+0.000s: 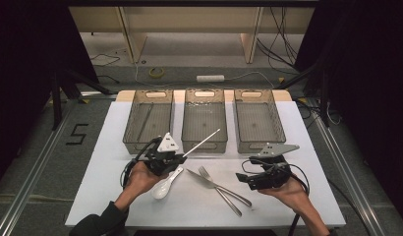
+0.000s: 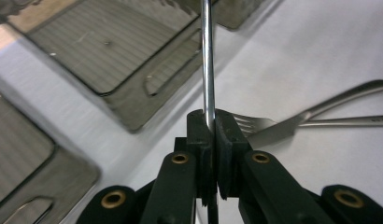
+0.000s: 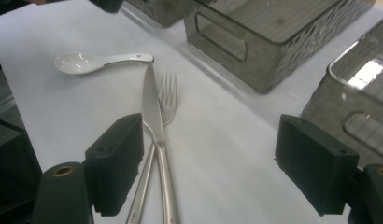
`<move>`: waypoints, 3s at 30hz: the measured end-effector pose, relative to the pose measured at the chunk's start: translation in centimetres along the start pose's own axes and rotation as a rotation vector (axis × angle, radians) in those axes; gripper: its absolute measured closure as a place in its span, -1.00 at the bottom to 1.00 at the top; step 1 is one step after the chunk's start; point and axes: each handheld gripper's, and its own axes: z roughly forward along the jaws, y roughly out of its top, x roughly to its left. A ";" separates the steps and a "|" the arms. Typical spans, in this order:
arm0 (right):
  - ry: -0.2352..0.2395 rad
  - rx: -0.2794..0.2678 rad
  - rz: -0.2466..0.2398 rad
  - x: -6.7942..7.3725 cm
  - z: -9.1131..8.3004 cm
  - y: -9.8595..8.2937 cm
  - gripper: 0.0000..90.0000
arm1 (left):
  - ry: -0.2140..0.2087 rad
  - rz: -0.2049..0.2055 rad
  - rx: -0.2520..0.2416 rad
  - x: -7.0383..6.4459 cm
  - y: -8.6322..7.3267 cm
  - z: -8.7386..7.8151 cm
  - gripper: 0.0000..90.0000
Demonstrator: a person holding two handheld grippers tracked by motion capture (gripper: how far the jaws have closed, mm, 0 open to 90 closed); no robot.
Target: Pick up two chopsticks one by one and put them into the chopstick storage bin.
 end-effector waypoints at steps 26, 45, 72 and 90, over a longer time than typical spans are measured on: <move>-0.005 -0.128 0.094 0.8 -0.1 -3.3 -0.52 | 0.191 -0.290 -0.120 9.2 0.4 -2.3 0.90; -0.013 -0.197 0.085 1.4 -0.9 -3.6 -0.55 | 0.279 -0.433 -0.112 14.7 0.9 -1.0 0.89; 0.007 -0.203 0.073 1.7 -1.0 -3.7 -0.57 | 0.343 -0.541 -0.008 17.8 -0.3 2.2 0.88; 0.010 -0.204 0.074 1.7 -1.1 -3.6 -0.56 | 0.322 -0.577 -0.022 16.4 -0.5 0.7 -0.01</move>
